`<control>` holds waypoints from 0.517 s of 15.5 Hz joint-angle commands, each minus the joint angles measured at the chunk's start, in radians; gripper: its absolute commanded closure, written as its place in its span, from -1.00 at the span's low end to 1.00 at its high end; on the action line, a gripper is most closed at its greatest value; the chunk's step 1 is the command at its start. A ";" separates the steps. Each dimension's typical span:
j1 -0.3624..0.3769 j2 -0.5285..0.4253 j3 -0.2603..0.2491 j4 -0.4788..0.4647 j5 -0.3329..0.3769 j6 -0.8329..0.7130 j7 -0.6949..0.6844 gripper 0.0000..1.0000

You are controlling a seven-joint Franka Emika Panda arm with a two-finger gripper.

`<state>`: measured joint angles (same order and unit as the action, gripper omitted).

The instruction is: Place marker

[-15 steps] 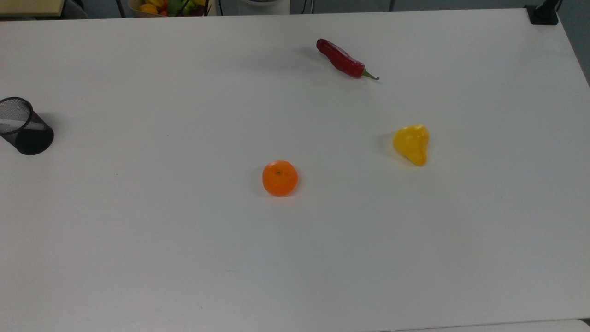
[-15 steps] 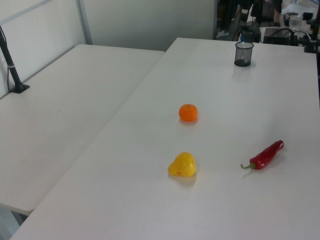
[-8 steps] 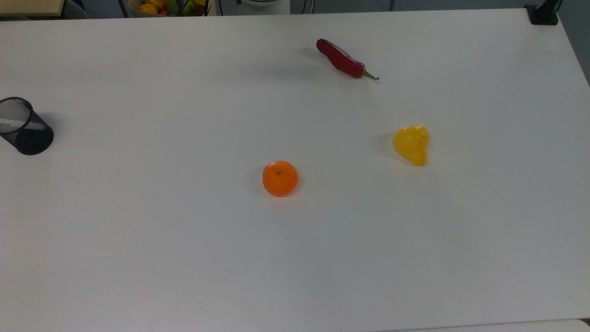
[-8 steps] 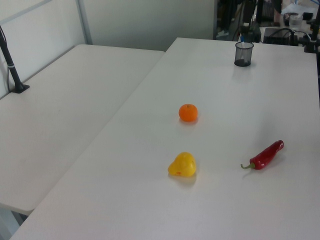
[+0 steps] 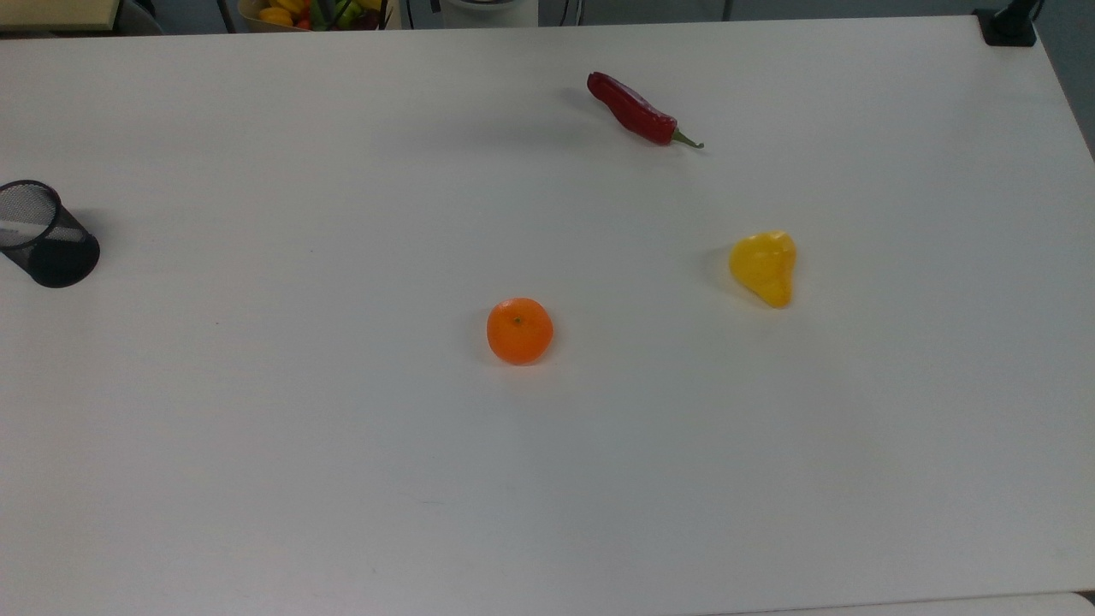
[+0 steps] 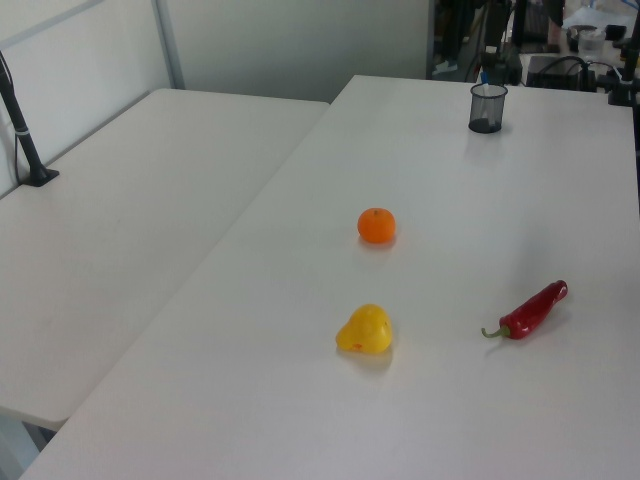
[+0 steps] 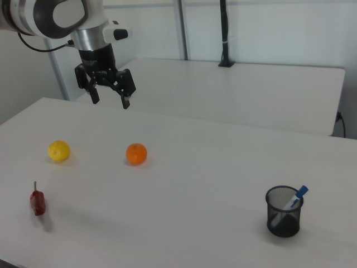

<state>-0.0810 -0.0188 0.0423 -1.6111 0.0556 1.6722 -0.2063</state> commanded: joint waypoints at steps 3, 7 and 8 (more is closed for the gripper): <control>0.116 -0.018 -0.088 -0.023 -0.010 0.021 0.065 -1.00; 0.115 -0.018 -0.088 -0.023 -0.010 0.024 0.065 -1.00; 0.115 -0.018 -0.088 -0.023 -0.010 0.024 0.065 -1.00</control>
<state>0.0096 -0.0193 -0.0251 -1.6111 0.0556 1.6722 -0.1649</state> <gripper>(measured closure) 0.000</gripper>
